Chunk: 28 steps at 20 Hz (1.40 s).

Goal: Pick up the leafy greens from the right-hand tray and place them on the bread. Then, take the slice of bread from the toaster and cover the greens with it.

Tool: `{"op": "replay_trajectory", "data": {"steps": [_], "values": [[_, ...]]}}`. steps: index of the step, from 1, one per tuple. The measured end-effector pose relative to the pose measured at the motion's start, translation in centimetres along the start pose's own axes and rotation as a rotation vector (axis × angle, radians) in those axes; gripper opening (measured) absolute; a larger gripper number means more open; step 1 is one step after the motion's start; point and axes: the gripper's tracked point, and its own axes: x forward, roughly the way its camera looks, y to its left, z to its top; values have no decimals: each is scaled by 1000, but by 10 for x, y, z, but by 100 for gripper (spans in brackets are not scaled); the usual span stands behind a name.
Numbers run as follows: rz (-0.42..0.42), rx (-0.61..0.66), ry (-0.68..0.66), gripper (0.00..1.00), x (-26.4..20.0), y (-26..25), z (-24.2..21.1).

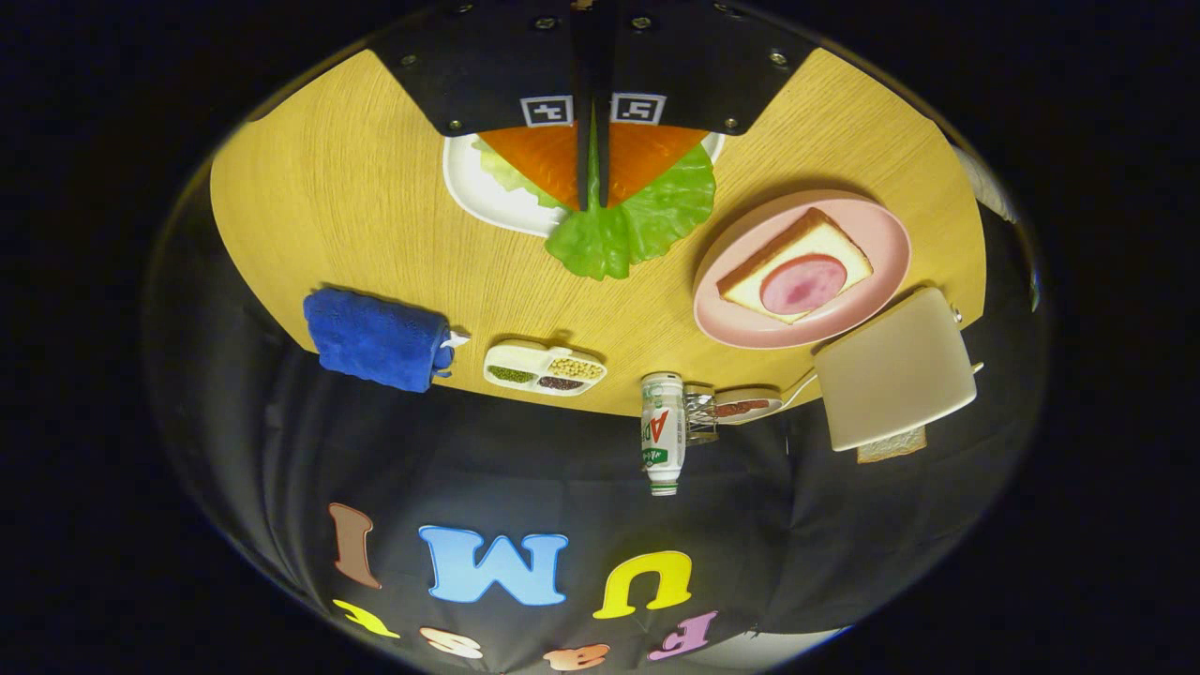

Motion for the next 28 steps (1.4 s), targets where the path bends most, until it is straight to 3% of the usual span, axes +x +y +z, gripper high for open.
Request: {"op": "replay_trajectory", "data": {"steps": [9,13,16,20,23,28], "values": [[-182,65,-154,0,-87,-67,69],[-185,81,-222,1,-130,-59,110],[-136,32,-268,0,-147,-25,143],[-1,9,-321,0,-144,38,183],[102,21,-302,0,-119,79,191],[188,12,-205,0,-61,124,180]]}}
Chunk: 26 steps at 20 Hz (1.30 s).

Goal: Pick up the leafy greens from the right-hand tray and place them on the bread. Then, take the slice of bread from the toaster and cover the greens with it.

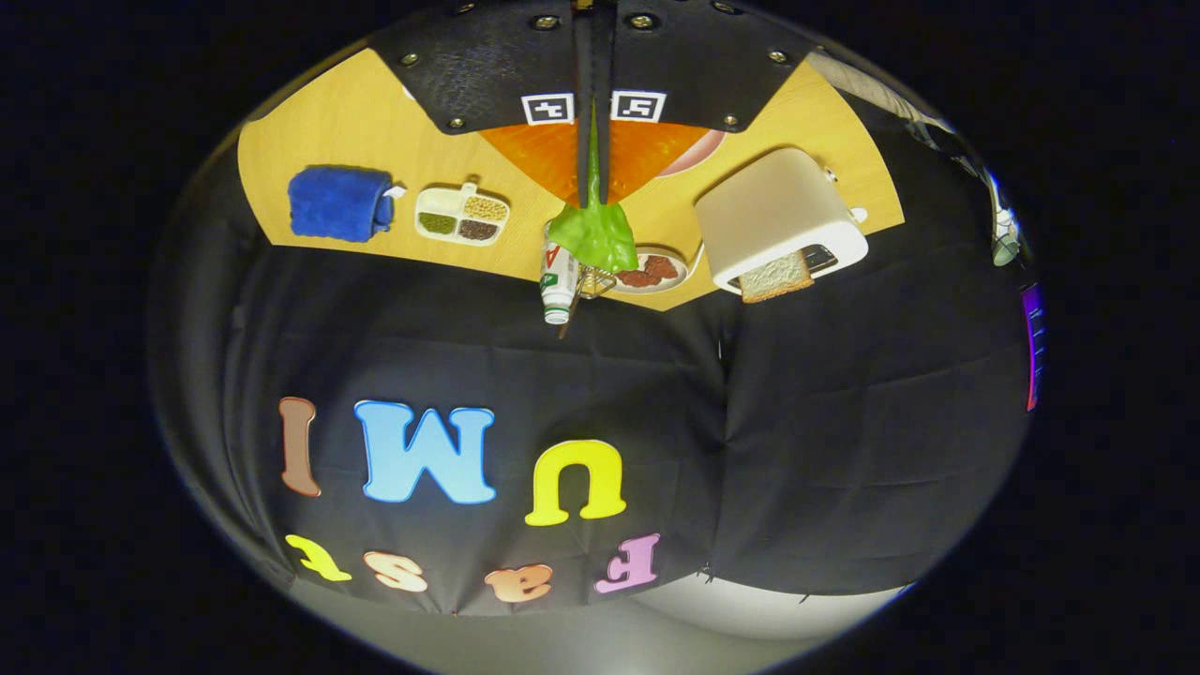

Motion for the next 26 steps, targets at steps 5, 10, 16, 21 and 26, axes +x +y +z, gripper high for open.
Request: {"op": "replay_trajectory", "data": {"steps": [5,10,16,21,26], "values": [[41,-20,121,0,53,25,-45],[69,-26,237,1,80,42,-96],[75,-12,264,1,89,49,-112],[44,-17,227,13,90,41,-101],[20,-17,182,33,82,34,-75]]}}
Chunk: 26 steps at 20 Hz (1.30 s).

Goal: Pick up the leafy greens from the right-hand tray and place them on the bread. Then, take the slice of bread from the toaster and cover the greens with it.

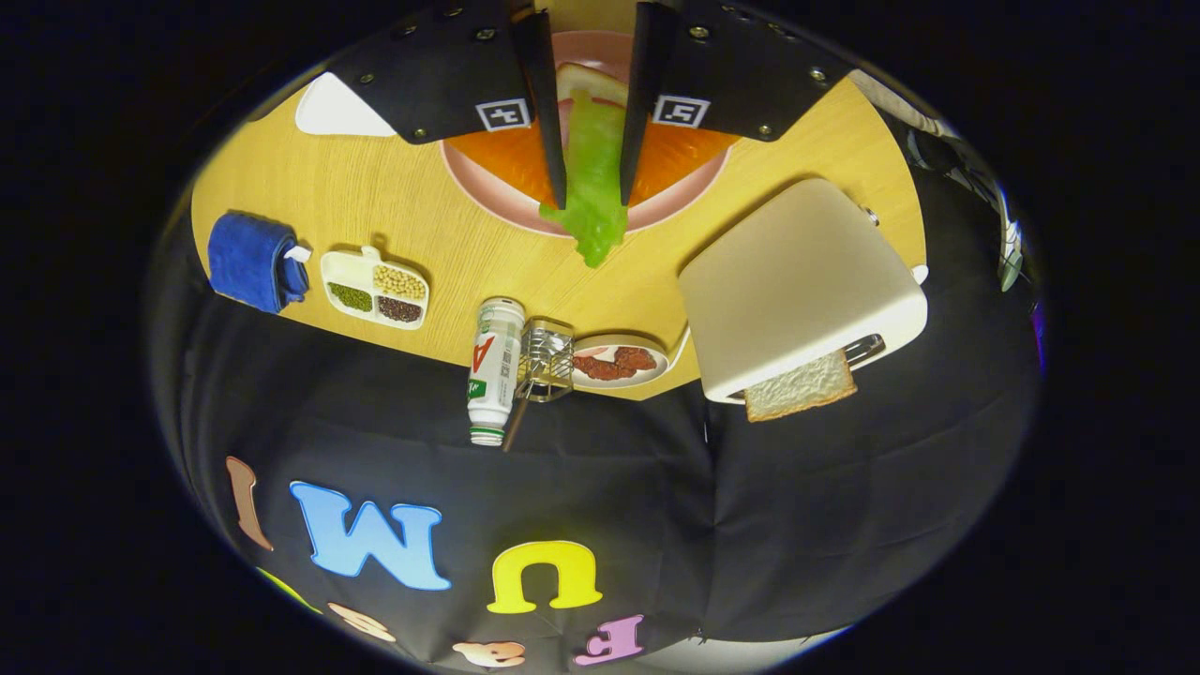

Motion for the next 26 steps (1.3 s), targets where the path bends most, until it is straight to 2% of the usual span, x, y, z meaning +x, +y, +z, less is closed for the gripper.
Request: {"op": "replay_trajectory", "data": {"steps": [6,10,17,21,26], "values": [[7,-40,-98,33,-21,21,46],[61,-34,-183,33,-30,57,85],[167,38,-287,33,-26,116,122],[181,51,-344,33,-20,143,132],[181,10,-346,33,8,189,126]]}}
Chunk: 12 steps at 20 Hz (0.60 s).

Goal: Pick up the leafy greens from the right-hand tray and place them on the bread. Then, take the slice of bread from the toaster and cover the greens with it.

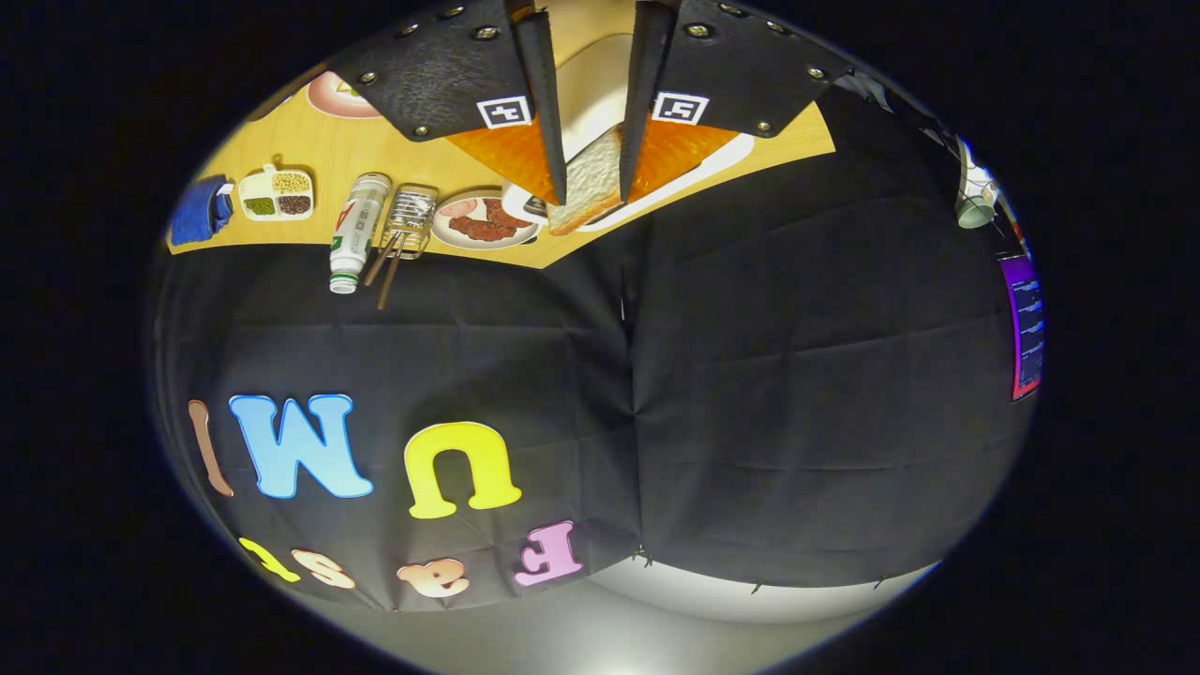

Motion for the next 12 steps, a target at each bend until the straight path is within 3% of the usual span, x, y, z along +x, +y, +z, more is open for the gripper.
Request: {"op": "replay_trajectory", "data": {"steps": [5,8,12], "values": [[-50,4,23,33,29,1,-20],[-33,49,39,33,35,7,-25],[-68,0,16,33,37,14,-25]]}}
